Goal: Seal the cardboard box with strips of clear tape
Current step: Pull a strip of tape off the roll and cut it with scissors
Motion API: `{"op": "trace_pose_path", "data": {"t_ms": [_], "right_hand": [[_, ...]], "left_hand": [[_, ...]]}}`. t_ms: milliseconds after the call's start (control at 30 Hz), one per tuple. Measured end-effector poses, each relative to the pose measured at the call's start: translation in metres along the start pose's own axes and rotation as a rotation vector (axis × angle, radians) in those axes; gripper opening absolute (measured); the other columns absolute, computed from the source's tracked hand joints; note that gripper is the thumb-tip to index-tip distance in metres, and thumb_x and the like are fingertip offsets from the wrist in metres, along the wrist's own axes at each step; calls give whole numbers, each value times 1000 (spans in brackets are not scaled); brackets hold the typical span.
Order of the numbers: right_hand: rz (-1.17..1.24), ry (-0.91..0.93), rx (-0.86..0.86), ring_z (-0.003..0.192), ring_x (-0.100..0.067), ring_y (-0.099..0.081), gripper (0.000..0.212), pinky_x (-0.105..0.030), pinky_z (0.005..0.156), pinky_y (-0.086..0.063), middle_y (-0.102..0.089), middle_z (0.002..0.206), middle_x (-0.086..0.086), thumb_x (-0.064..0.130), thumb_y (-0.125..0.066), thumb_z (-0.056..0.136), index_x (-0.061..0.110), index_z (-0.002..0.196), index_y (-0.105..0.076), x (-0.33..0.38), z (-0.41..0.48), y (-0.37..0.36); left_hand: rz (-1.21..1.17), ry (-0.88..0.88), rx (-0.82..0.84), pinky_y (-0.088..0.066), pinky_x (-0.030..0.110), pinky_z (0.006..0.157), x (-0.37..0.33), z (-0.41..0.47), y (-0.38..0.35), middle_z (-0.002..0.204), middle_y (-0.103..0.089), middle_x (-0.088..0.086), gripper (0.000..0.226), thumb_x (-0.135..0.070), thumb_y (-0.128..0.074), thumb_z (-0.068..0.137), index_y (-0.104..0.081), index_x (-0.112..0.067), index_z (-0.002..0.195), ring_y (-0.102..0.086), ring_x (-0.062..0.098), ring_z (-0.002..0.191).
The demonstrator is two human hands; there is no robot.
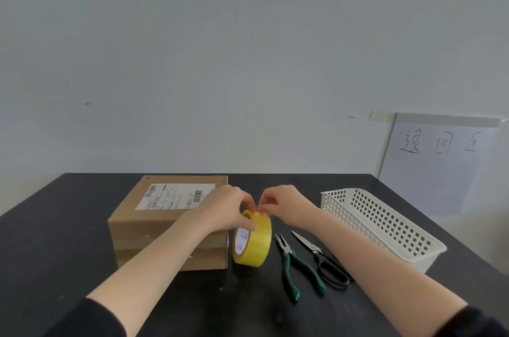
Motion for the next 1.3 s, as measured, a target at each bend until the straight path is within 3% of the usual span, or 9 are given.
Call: {"op": "trace_pose_path", "data": {"t_ms": [133,267,600,800,1067,1167,1300], "right_hand": [[1,-3,-12,84,-14,-66,6,-34,81,-56,-70,88,3,24,-61,88,22,88,-66,3,1,-1],[53,-17,-33,67,-6,-57,6,-30,74,-53,-66,78,8,22,-61,85,21,85,-66,7,1,-1],[-3,-42,-30,75,-15,-59,10,-36,80,-54,-70,93,1,20,-50,90,21,90,-60,11,4,-6],[-93,-49,6,78,-19,-59,12,-35,80,-51,-69,101,-2,20,-41,95,20,95,-53,11,6,-7],[-76,-15,-10,88,-20,-67,10,-40,82,-55,-68,98,1,22,-43,94,23,94,-53,13,4,-4],[-61,26,-37,83,-16,-70,9,-39,81,-56,-64,105,3,26,-48,96,23,94,-56,17,2,-3],[91,-7,-85,76,-18,-72,8,-36,75,-60,-66,103,4,24,-56,92,22,93,-63,12,-3,-5]], "left_hand": [[-18,25,12,-50,25,78,0,0,3,110,-67,-9,44,-47,-76,73,-68,-29,112,-60,10,97],[-48,68,31,-47,23,76,7,-1,6,109,-66,-10,43,-46,-77,73,-68,-28,111,-58,8,95],[-143,76,108,-55,32,86,17,0,-3,106,-67,-10,39,-43,-72,77,-65,-30,112,-61,6,96],[-99,58,81,-53,25,79,16,3,-6,102,-66,-11,33,-46,-69,80,-69,-29,108,-60,5,92],[-126,52,116,-52,27,84,13,2,0,104,-67,-12,33,-43,-70,79,-69,-28,109,-61,5,95],[-303,84,32,-51,25,79,12,3,8,101,-69,-12,35,-41,-77,73,-70,-26,104,-62,4,93],[-434,97,-117,-42,16,64,10,2,14,85,-72,-12,38,-35,-84,67,-67,-26,100,-61,-7,72]]}}
Point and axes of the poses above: each hand's wrist, its own z-axis towards the middle knuckle, its own y-axis out of the back of the hand, x = y × z, the point moved 4 cm from there along z, towards the middle knuckle
